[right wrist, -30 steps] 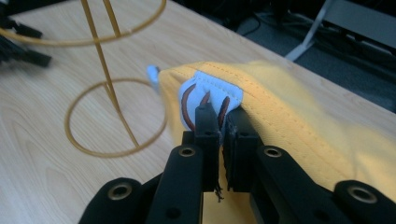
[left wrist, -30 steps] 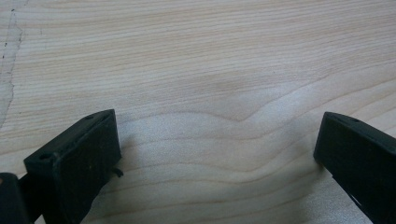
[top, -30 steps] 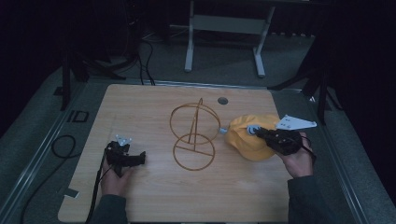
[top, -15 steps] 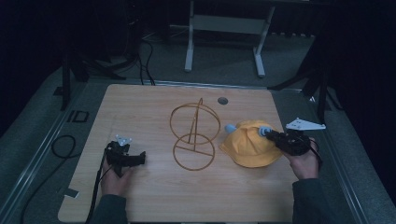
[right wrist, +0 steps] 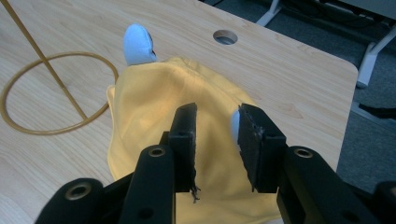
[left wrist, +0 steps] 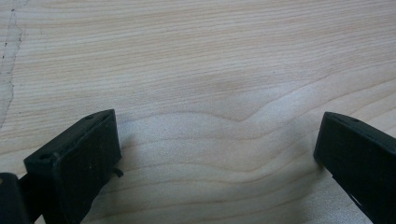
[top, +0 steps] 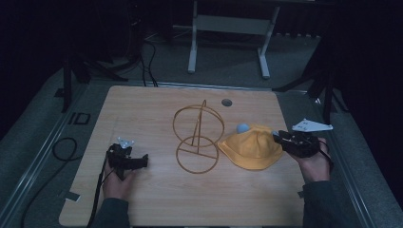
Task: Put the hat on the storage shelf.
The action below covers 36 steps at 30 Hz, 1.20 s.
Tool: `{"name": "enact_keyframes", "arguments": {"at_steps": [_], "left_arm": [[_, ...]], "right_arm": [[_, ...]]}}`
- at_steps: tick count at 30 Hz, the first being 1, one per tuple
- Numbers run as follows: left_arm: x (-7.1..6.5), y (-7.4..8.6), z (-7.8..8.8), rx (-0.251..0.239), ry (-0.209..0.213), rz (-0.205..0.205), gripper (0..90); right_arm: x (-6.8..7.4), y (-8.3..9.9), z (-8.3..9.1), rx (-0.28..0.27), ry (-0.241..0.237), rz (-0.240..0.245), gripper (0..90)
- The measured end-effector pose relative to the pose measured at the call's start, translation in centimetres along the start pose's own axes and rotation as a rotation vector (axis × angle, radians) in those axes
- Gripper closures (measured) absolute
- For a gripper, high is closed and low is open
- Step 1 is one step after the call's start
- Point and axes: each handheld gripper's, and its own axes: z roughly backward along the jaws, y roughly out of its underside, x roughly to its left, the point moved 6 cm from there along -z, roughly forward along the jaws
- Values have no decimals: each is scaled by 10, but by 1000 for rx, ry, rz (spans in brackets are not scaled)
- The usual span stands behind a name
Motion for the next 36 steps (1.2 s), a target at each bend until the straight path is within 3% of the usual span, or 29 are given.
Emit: {"name": "enact_keyframes", "arguments": {"at_steps": [9,16,31,36], "left_arm": [[0,0,0,0,0,0,4],[0,0,0,0,0,0,4],[0,0,0,-2,0,2,3],[0,0,0,-2,-1,1,4]], "right_arm": [[2,-9,-12,78,-3,70,674],[2,-13,-19,105,4,108,680],[0,-23,-32,155,-45,177,680],[-1,-29,-36,196,-63,220,680]]}}
